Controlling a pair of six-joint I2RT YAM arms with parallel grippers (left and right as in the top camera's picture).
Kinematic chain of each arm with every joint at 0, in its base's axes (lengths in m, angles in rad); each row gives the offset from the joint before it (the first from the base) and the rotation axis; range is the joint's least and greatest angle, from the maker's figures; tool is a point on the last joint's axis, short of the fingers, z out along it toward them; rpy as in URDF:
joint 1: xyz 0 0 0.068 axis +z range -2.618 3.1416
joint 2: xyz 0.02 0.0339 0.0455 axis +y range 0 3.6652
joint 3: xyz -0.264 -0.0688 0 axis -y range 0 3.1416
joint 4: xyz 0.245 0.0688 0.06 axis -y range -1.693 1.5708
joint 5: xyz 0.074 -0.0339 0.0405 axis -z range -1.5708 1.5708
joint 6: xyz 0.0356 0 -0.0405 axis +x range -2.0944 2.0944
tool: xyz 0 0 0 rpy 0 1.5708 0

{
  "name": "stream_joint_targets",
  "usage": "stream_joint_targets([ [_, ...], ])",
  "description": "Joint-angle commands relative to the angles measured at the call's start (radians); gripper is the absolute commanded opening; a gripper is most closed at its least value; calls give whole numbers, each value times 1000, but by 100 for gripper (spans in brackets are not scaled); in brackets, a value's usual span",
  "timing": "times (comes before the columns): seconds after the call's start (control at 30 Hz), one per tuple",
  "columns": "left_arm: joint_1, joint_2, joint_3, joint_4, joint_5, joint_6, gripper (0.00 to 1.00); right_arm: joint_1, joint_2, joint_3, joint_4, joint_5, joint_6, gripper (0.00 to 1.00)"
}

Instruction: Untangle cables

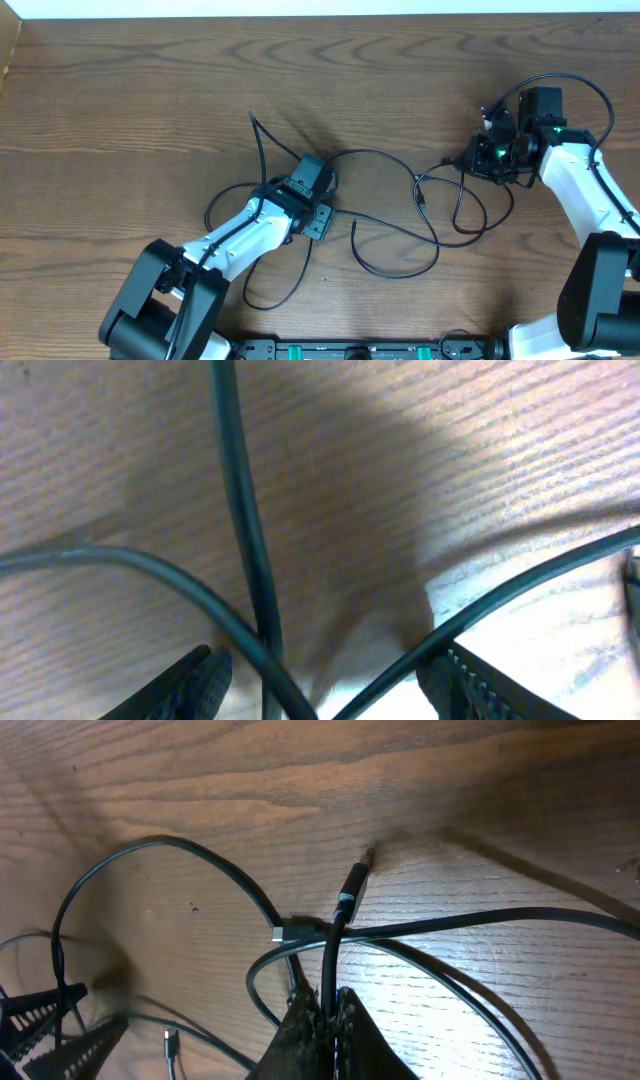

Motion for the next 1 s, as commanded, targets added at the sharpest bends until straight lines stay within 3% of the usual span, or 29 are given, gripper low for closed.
stream_joint_targets([
  [0.0, 0, 10, -41, 29, -12, 2, 59, 5, -10, 3, -3, 1, -13, 5],
  [0.1, 0, 10, -60, 43, -12, 2, 47, 5, -10, 3, -6, 1, -13, 5],
  [0.3, 1, 10, -61, 53, -18, -6, 8, 5, -10, 2, -13, 1, -14, 5],
  [0.4, 13, 6, -54, 49, -47, -14, 8, 5, -10, 2, -22, 2, -14, 5],
  [0.6, 134, -96, 47, -68, -325, -196, 8, 5, -10, 2, -29, 42, -14, 1],
  [0.73, 257, -217, 97, -82, -330, -270, 8, 5, -10, 2, -37, 149, 1, 1],
  [0.97, 445, -385, 102, -95, -327, -406, 8, 5, -10, -2, -59, 417, 157, 1],
])
